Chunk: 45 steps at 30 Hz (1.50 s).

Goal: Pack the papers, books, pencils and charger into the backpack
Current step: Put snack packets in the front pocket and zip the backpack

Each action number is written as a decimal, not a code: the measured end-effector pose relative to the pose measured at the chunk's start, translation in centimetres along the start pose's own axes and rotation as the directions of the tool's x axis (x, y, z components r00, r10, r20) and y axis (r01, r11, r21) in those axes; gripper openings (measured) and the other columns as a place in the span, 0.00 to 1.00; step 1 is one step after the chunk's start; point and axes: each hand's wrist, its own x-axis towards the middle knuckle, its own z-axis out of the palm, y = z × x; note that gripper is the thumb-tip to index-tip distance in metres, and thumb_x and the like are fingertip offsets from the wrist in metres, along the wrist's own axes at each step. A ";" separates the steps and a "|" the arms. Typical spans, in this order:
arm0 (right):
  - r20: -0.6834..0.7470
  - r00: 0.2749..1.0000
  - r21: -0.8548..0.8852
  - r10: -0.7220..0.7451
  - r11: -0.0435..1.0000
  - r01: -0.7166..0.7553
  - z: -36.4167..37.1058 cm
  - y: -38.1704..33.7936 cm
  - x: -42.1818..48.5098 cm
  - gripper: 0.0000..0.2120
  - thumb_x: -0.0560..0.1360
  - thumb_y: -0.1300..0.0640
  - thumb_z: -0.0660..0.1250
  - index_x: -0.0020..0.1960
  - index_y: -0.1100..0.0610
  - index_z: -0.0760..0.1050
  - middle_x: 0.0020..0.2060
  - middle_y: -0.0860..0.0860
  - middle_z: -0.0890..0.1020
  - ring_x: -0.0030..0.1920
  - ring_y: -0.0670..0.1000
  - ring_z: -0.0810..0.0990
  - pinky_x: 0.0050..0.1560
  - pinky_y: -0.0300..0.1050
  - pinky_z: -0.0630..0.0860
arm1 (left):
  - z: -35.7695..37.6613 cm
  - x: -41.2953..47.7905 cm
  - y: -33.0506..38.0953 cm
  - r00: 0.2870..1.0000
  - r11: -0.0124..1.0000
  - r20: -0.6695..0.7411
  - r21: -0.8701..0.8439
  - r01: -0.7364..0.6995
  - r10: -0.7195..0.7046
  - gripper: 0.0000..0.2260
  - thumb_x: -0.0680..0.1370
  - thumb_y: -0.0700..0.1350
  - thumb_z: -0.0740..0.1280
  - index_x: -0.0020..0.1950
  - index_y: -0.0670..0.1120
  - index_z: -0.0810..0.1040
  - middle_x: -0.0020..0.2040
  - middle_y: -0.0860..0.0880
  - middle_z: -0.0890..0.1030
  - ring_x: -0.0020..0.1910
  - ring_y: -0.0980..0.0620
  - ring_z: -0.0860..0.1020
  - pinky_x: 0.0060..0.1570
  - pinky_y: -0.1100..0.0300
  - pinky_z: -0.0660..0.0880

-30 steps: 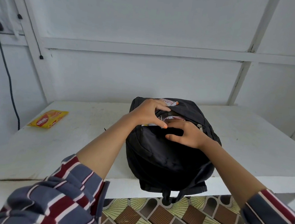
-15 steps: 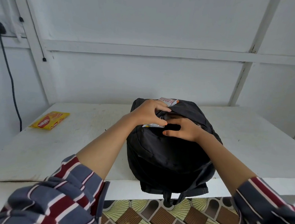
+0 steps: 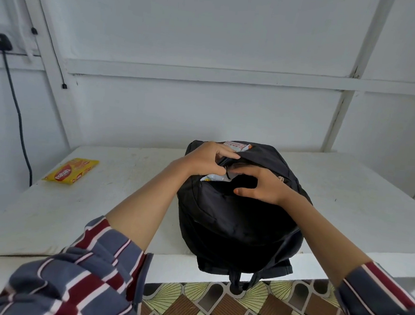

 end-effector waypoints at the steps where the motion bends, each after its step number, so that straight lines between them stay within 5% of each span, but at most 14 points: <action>1: 0.015 1.000 -0.026 -0.005 1.000 0.005 0.1 0.2 0.1 0.25 0.70 0.60 0.73 0.65 0.56 0.73 0.64 0.50 0.74 0.65 0.43 0.69 0.67 0.33 0.60 | -0.1 0.0 0.0 1.000 1.000 0.019 0.004 0.007 -0.007 0.24 0.69 0.32 0.69 0.64 0.44 0.77 0.67 0.48 0.73 0.66 0.55 0.70 0.62 0.68 0.64; 4: 0.045 0.999 -0.073 -0.004 0.997 0.008 0.3 0.7 0.6 0.25 0.70 0.57 0.73 0.65 0.53 0.73 0.66 0.52 0.73 0.67 0.48 0.69 0.71 0.42 0.61 | -0.2 0.0 -0.2 0.998 1.000 0.059 -0.005 0.026 -0.026 0.26 0.69 0.33 0.71 0.66 0.45 0.75 0.68 0.49 0.72 0.65 0.56 0.71 0.62 0.68 0.65; 8: 0.057 0.998 -0.083 0.022 0.996 -0.017 0.2 0.7 1.0 0.25 0.70 0.56 0.73 0.66 0.53 0.72 0.67 0.50 0.73 0.68 0.47 0.68 0.69 0.37 0.59 | -0.1 -0.4 -0.7 0.996 0.999 0.083 -0.022 0.030 -0.028 0.27 0.69 0.34 0.72 0.67 0.48 0.74 0.69 0.50 0.72 0.65 0.55 0.72 0.66 0.59 0.68; 13: 0.051 0.997 -0.088 0.063 0.994 -0.059 -0.1 0.9 1.4 0.25 0.71 0.56 0.72 0.67 0.53 0.72 0.67 0.49 0.73 0.68 0.47 0.68 0.66 0.33 0.58 | 0.0 -0.9 -0.9 0.996 1.000 0.089 0.003 0.002 -0.002 0.27 0.71 0.35 0.71 0.68 0.51 0.73 0.66 0.51 0.72 0.62 0.56 0.72 0.61 0.64 0.69; 18: 0.084 0.991 -0.067 0.100 0.993 -0.095 -0.2 0.5 1.0 0.25 0.71 0.55 0.72 0.67 0.50 0.71 0.66 0.47 0.73 0.67 0.45 0.68 0.67 0.35 0.59 | -0.6 -1.6 -1.5 0.997 0.999 0.058 0.000 0.052 -0.052 0.21 0.72 0.33 0.69 0.62 0.50 0.78 0.61 0.48 0.76 0.51 0.35 0.76 0.54 0.48 0.74; 24: 0.197 0.968 -0.055 0.156 0.987 -0.148 -0.5 -0.4 0.6 0.25 0.73 0.57 0.70 0.68 0.49 0.70 0.66 0.47 0.72 0.67 0.46 0.68 0.68 0.38 0.60 | -0.8 -1.9 -1.0 0.998 0.998 0.049 0.028 0.048 -0.049 0.20 0.72 0.34 0.70 0.63 0.47 0.77 0.64 0.48 0.75 0.46 0.39 0.76 0.52 0.50 0.75; 28: 0.250 0.949 0.069 0.194 0.974 -0.217 -3.5 -2.4 0.6 0.11 0.72 0.66 0.68 0.53 0.57 0.80 0.49 0.55 0.83 0.47 0.48 0.81 0.54 0.39 0.75 | -0.6 -2.0 -1.2 0.997 0.998 0.055 0.033 0.051 -0.053 0.21 0.71 0.35 0.71 0.63 0.47 0.77 0.64 0.49 0.75 0.52 0.38 0.77 0.55 0.49 0.75; 31: -0.042 0.983 0.247 0.176 0.956 -0.160 -5.7 -3.8 1.5 0.09 0.71 0.70 0.67 0.40 0.57 0.80 0.33 0.50 0.83 0.34 0.43 0.81 0.39 0.34 0.76 | -0.6 -1.9 -1.2 0.997 0.998 0.053 0.024 0.061 -0.062 0.21 0.71 0.35 0.71 0.63 0.47 0.78 0.61 0.50 0.76 0.45 0.42 0.76 0.51 0.54 0.74; 34: -0.297 0.945 0.092 0.140 0.989 -0.117 -5.5 -3.5 4.2 0.11 0.72 0.68 0.66 0.51 0.57 0.80 0.48 0.54 0.83 0.48 0.47 0.80 0.53 0.39 0.75 | -0.5 -1.8 -1.2 0.997 0.997 0.037 0.014 0.069 -0.070 0.18 0.72 0.38 0.71 0.61 0.47 0.79 0.63 0.49 0.77 0.51 0.45 0.78 0.54 0.56 0.74; 37: -0.159 0.971 -0.044 0.177 0.982 -0.186 -3.7 -2.5 6.5 0.20 0.73 0.63 0.67 0.65 0.54 0.74 0.66 0.52 0.73 0.67 0.51 0.69 0.64 0.39 0.63 | -0.5 -1.7 -1.0 0.998 0.998 0.026 -0.015 0.060 -0.060 0.15 0.74 0.39 0.70 0.60 0.45 0.79 0.62 0.48 0.78 0.57 0.53 0.76 0.60 0.62 0.72; 41: 0.038 0.951 -0.100 0.307 0.948 -0.302 -2.2 -0.9 7.9 0.26 0.70 0.50 0.71 0.67 0.48 0.71 0.68 0.49 0.71 0.67 0.51 0.70 0.68 0.46 0.65 | -0.6 -1.6 -1.0 0.996 0.997 0.029 -0.020 0.081 -0.081 0.13 0.75 0.38 0.68 0.59 0.43 0.80 0.61 0.48 0.79 0.57 0.57 0.75 0.62 0.65 0.68; 45: -0.062 0.954 -0.270 0.294 0.915 -0.299 -1.7 -0.2 8.3 0.23 0.67 0.46 0.72 0.62 0.45 0.75 0.64 0.47 0.75 0.62 0.52 0.73 0.62 0.52 0.70 | -0.3 -1.4 -1.2 0.995 0.996 0.043 -0.002 0.086 -0.086 0.13 0.76 0.37 0.66 0.60 0.43 0.79 0.62 0.48 0.78 0.61 0.54 0.74 0.61 0.67 0.66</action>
